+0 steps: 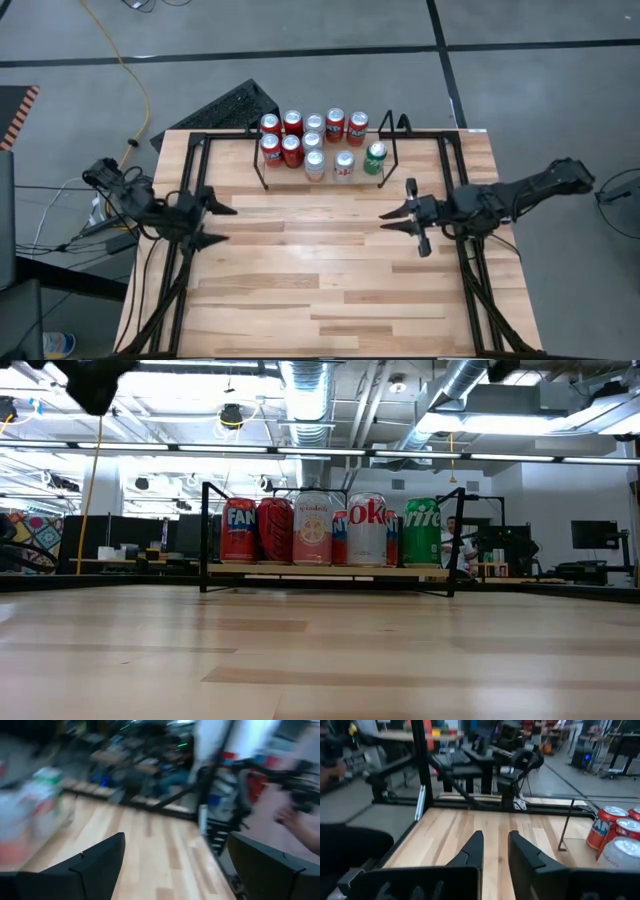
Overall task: Place canned beverage on shelf
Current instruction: Return to Home Position
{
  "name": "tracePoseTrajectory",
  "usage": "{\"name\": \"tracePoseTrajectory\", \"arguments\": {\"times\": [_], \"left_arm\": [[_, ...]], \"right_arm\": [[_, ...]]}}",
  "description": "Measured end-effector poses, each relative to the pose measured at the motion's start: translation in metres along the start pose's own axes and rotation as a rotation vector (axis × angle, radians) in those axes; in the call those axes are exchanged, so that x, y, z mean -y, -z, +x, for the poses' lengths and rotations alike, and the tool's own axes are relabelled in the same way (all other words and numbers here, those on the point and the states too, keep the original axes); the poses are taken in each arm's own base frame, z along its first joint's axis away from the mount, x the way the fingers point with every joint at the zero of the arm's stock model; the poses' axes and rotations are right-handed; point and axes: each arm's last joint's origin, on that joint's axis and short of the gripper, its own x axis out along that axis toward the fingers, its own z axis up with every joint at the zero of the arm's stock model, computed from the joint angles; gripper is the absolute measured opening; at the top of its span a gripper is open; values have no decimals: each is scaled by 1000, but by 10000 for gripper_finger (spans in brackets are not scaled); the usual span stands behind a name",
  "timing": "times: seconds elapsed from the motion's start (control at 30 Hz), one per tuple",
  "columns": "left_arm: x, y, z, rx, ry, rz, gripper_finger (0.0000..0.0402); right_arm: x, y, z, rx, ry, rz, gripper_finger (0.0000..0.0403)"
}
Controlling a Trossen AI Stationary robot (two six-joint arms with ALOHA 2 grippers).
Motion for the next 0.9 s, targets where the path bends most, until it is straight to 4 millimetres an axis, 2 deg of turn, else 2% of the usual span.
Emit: {"name": "tracePoseTrajectory", "arguments": {"times": [0.13, 0.27, 0.37, 0.53, 0.67, 0.83, 0.9], "left_arm": [[3, 12, 5, 68, 125, 71, 334], [-1, 25, 7, 48, 96, 40, 334], [-2, 22, 3, 69, 86, -9, 334], [-6, 9, -12, 162, 175, -7, 334], [-11, 8, -22, 179, 185, -6, 334], [-11, 13, -19, 150, 172, -18, 334], [-12, 23, -15, 134, 152, -28, 334]], "right_arm": [[6, 26, -13, 103, 14, 67, 67], [10, 40, -29, 180, 13, 103, 67], [12, 41, -42, 233, 9, 117, 67], [15, 41, -61, 324, 3, 131, 67], [16, 58, -65, 323, 2, 128, 67], [17, 77, -65, 390, -2, 152, 67], [17, 88, -64, 399, -3, 156, 67]]}}
